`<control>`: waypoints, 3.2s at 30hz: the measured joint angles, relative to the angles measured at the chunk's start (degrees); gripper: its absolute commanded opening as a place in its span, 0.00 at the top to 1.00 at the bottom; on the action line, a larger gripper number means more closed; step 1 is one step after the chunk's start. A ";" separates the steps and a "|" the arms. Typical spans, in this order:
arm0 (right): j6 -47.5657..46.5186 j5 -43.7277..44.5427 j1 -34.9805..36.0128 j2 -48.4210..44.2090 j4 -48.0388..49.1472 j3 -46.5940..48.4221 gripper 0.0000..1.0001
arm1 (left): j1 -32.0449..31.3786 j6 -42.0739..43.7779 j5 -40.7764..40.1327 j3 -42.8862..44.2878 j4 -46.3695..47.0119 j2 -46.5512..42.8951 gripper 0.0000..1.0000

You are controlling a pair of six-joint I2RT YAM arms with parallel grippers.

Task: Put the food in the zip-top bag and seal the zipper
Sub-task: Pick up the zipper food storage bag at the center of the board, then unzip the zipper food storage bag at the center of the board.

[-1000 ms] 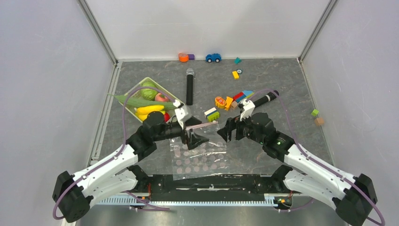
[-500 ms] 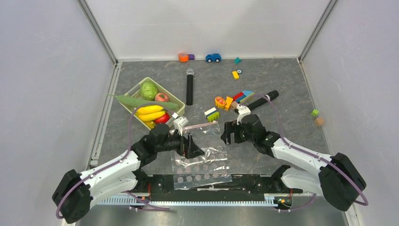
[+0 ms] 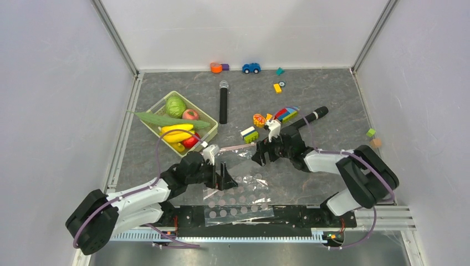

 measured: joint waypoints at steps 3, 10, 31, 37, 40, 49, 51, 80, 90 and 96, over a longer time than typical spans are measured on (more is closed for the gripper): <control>-1.20 -2.56 0.00 4.81 3.56 2.47 0.18 | -0.02 -0.13 -0.52 0.00 0.79 1.57 0.00; -2.10 -8.57 0.00 10.03 8.76 4.39 0.29 | -0.02 -0.13 -1.55 0.00 1.81 3.19 0.00; -9.44 -14.45 1.99 -1.05 5.18 1.42 1.00 | 0.00 0.98 -1.66 3.45 -2.32 0.92 0.00; -24.39 -16.98 2.51 -14.08 -2.21 1.14 1.00 | -0.02 6.54 -1.36 14.67 -5.79 -5.16 0.00; -32.30 -18.60 2.58 -20.06 -7.50 2.03 1.00 | -0.02 10.82 -1.36 21.42 -7.98 -6.84 0.00; -50.99 -27.41 2.69 -28.35 -21.27 5.38 1.00 | 0.00 24.39 2.54 27.56 -13.86 -6.67 0.00; -54.16 -29.59 2.86 -29.44 -23.80 5.38 1.00 | -0.02 26.25 3.96 27.56 -15.04 -5.14 0.00; -36.13 -27.10 3.04 -36.61 -18.51 0.74 0.08 | -0.02 35.82 21.70 25.97 -9.88 3.72 0.98; -17.90 -27.45 3.04 -44.96 -3.78 -7.06 0.15 | -0.07 48.63 23.82 27.80 -18.84 1.29 0.98; -10.88 -29.38 3.04 -41.33 -0.42 -6.56 0.22 | -0.22 51.19 23.58 29.81 -21.09 1.33 0.98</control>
